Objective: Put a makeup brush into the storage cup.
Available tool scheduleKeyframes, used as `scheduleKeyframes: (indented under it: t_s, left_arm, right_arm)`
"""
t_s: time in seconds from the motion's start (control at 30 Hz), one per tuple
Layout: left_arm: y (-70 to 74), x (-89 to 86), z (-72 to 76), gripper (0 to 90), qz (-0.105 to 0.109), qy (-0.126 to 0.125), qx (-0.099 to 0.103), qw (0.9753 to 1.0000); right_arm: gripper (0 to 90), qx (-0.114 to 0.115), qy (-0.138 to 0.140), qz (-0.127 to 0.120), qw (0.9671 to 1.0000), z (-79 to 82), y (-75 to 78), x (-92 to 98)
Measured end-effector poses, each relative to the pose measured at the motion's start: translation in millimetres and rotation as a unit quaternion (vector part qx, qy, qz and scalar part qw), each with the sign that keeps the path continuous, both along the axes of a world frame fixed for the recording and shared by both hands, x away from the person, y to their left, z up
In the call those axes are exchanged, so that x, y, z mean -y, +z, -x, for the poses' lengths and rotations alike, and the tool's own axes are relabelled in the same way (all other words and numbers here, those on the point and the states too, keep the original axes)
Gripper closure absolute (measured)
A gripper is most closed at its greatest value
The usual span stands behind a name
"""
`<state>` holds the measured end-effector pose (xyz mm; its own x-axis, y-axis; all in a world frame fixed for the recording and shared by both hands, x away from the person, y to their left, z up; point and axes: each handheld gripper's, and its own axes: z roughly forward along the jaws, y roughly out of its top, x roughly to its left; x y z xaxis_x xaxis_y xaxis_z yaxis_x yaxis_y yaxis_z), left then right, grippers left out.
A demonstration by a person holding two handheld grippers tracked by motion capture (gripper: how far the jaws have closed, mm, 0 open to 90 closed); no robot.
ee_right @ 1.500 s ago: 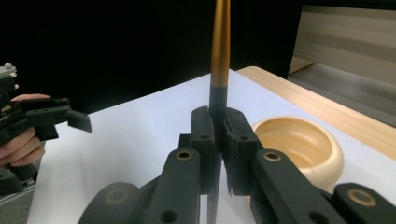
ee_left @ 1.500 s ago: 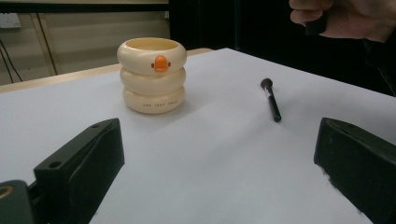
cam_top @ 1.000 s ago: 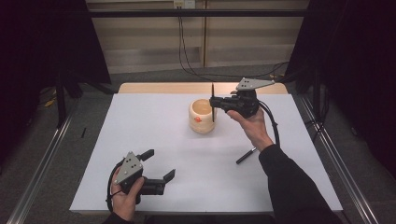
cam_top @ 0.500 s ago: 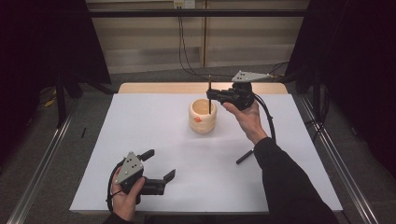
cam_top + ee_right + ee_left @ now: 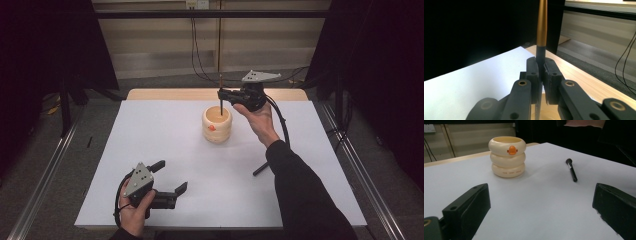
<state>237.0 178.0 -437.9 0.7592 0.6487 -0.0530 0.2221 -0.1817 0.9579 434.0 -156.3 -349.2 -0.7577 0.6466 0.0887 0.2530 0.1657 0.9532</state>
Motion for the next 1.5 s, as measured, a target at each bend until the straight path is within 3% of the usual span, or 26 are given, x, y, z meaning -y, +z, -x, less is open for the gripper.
scheduleKeyframes:
  t_s: [0.3, 0.73, 0.83, 1.03, 1.5]
  left_arm:
    - [0.4, -0.6, 0.6, 1.3, 0.001, 0.002, 0.002, 1.0000]
    - [0.0, -0.9, -0.4, 1.3, 0.007, 0.004, 0.002, 1.0000]
    - [0.3, -1.7, -1.2, 1.4, -0.005, 0.002, 0.004, 1.0000]
    - [0.1, -1.7, -0.5, 1.4, 0.003, 0.005, 0.002, 1.0000]
    - [0.9, -2.3, -0.1, 1.2, -0.005, 0.002, 0.007, 1.0000]
  right_arm:
    - [84.3, -0.020, -0.001, 0.004, 0.9998, -6.8, -14.5, -5.9]
    - [84.3, -0.028, -0.006, 0.010, 0.9995, -4.3, -29.4, -8.5]
    - [84.3, -0.034, -0.008, 0.008, 0.9993, -5.4, -32.0, -8.3]
    - [84.2, -0.034, -0.010, 0.010, 0.9993, -4.4, -36.9, -9.9]
    - [84.2, -0.046, -0.017, 0.010, 0.9987, -3.2, -53.1, -4.3]
